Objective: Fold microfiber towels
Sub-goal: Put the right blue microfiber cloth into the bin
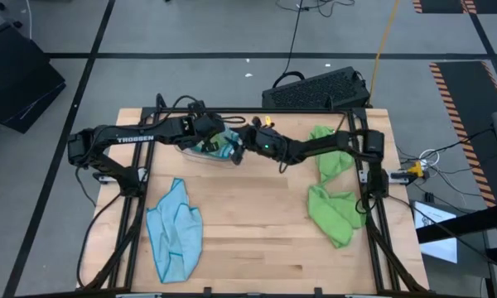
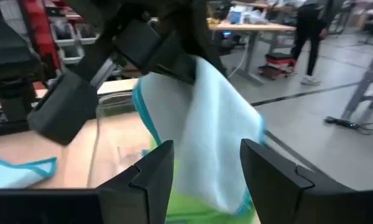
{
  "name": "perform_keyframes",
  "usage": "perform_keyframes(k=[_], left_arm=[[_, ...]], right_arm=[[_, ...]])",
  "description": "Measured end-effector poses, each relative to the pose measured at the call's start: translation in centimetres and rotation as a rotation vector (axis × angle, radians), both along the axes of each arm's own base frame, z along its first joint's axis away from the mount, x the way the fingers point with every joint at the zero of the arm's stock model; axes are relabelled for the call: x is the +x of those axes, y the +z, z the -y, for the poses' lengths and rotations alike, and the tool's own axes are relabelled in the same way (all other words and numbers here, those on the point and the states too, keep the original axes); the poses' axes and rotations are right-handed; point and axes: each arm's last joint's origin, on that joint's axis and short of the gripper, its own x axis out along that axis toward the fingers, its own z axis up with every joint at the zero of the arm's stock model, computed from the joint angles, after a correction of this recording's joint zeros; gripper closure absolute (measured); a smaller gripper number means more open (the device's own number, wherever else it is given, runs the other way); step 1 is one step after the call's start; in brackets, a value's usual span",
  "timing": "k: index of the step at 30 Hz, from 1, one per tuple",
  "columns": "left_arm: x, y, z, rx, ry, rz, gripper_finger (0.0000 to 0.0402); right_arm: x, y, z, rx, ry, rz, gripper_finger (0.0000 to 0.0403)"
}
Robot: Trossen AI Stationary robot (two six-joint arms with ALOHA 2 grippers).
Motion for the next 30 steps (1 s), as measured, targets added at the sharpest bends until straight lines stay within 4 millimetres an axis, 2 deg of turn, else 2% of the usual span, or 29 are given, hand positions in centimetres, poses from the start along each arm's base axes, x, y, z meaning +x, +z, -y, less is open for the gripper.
perform_keyframes(k=[5,10,14,23,30], left_arm=[[0.1,0.0,0.1,-0.033,-0.02,0.016,0.0392],[0.0,-0.1,0.0,-0.034,-0.019,0.004,0.0382],[-0.1,-0.1,0.0,-0.037,-0.02,-0.004,0.0392],[-0.1,-0.2,0.1,-0.044,-0.026,-0.01,0.0389],[-0.7,0.7,0.4,-0.063,-0.053,0.012,0.0382]], right_arm=[[1.7,-0.6,0.7,0.036,-0.01,-0.051,0.0216],[2.0,-1.3,1.0,0.017,-0.064,-0.07,0.0199],[2.0,-1.3,1.2,-0.009,-0.083,-0.078,0.0206],[2.0,-1.4,1.3,-0.003,-0.055,-0.093,0.0302],[1.9,-1.6,1.2,-0.053,-0.042,-0.138,0.0387]])
